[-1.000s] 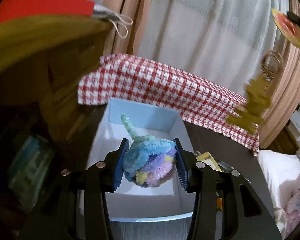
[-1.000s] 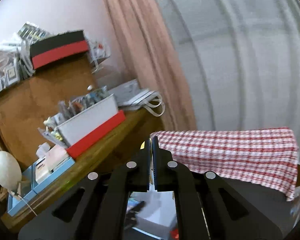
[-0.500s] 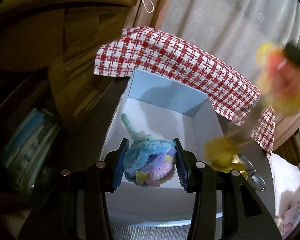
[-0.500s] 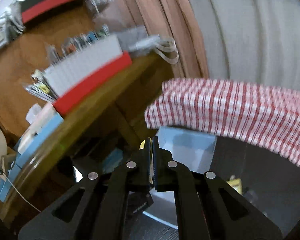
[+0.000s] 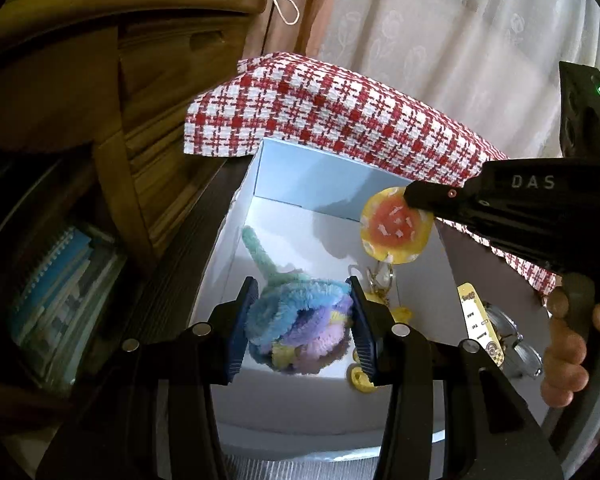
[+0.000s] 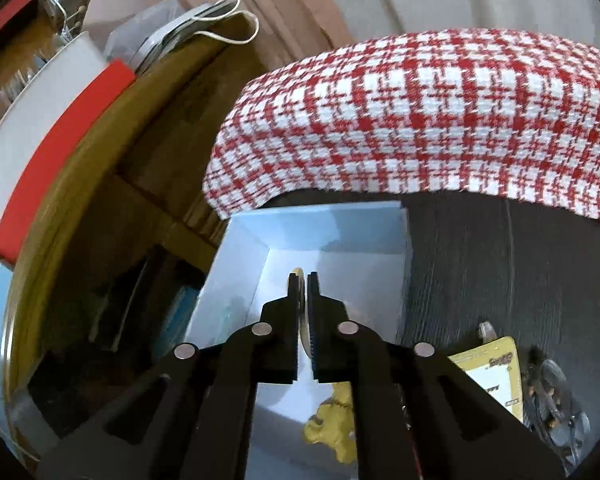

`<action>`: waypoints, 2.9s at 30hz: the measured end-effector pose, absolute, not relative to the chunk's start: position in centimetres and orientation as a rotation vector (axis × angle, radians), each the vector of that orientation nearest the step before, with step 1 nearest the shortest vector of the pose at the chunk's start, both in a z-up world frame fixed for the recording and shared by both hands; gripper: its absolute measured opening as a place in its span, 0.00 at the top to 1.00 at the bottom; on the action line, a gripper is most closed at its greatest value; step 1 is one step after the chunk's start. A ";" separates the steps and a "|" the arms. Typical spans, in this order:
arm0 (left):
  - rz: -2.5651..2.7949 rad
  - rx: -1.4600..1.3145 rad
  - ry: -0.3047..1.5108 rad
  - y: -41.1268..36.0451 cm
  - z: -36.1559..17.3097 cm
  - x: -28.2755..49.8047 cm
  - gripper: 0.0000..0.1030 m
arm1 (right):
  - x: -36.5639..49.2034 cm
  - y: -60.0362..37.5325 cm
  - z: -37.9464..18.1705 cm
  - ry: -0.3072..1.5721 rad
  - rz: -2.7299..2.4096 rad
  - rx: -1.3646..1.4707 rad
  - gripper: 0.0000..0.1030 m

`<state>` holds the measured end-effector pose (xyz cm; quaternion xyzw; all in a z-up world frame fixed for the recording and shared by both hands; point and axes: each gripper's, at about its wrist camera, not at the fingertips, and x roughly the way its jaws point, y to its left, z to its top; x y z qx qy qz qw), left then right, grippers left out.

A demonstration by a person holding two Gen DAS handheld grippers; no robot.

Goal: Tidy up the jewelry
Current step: 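Carry the flower into the blue box with the left tool while the right tool drops the badge in, then move both open tools back to the remaining items on the table, then grasp the yellow card tag with the left tool while the right tool grasps the glasses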

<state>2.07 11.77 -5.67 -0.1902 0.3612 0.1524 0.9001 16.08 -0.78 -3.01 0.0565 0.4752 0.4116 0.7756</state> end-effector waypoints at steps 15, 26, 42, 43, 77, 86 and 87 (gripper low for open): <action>0.326 -0.364 0.739 11.6 -5.9 2.4 0.54 | 11.7 -9.1 4.7 0.601 0.871 -0.027 0.07; 0.322 -0.257 0.607 9.0 -2.7 2.0 0.04 | 11.0 -25.8 -0.7 0.711 0.628 0.156 0.07; 0.030 -0.511 0.632 3.7 -0.9 2.6 0.04 | 10.1 -27.4 -4.7 0.667 0.683 -0.071 0.08; 0.030 -0.499 0.643 3.1 -1.0 2.8 0.04 | 9.8 -26.6 -4.9 0.656 0.687 -0.119 0.13; 0.317 0.371 1.003 -11.6 -7.3 10.4 0.04 | 14.2 -26.1 -8.5 0.855 0.592 0.029 0.87; 0.405 0.476 1.059 -12.4 -10.9 12.5 0.14 | 14.2 -26.6 -8.5 0.861 0.587 0.053 0.87; 0.415 0.464 1.056 -12.2 -10.9 12.5 0.21 | 14.1 -26.6 -8.5 0.861 0.587 0.054 0.87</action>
